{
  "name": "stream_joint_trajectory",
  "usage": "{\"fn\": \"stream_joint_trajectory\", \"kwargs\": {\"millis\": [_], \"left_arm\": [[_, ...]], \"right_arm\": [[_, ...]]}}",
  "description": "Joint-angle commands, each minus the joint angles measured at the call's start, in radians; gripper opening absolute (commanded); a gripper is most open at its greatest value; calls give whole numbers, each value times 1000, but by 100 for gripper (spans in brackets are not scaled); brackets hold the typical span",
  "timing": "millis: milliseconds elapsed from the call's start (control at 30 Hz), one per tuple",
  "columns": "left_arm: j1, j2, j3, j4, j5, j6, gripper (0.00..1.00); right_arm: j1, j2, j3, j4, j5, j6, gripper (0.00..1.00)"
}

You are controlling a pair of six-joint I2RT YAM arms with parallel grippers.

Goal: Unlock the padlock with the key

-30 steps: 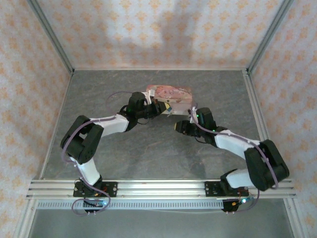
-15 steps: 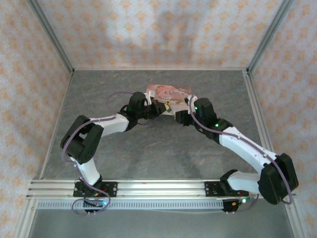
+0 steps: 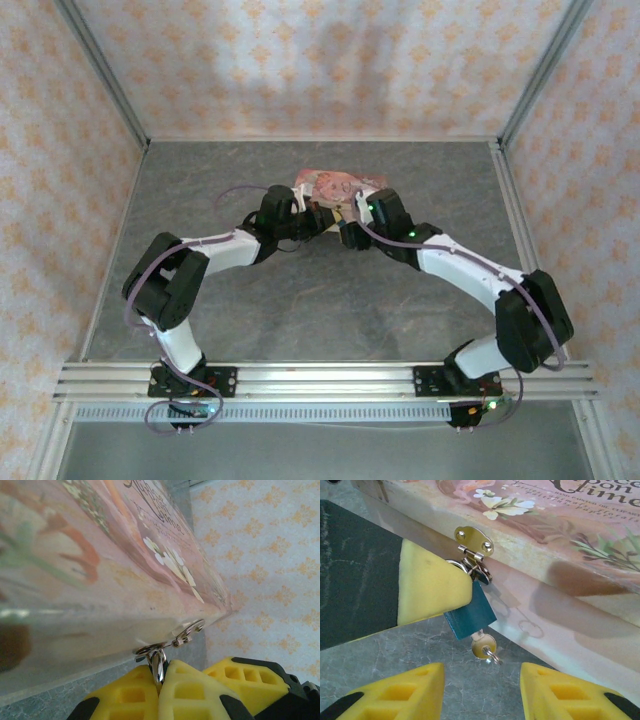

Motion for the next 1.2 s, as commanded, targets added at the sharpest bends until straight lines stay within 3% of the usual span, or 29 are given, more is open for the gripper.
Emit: {"fn": "stream_joint_trajectory", "kwargs": {"millis": [0,533,700,767,833,933,1167], "left_arm": [[-7,7,47,17,26,19,0],[-6,6,49,18,39,17,0],[-4,9,56,20,45,17,0],[-4,10,57,20,46,17,0],[-3,9,55,23,49,17,0],[-3,7,48,23,53,20,0],[3,0,27,31,60,27,0]], "right_arm": [[6,20,40,-23,33,-48,44],[44,103,104,-42,127,-126,39],[54,127,123,-53,169,-147,31],[54,126,121,-44,162,-150,23],[55,123,119,-37,151,-149,17],[54,119,123,-39,130,-145,0],[-21,115,105,-13,-116,-42,0]]}}
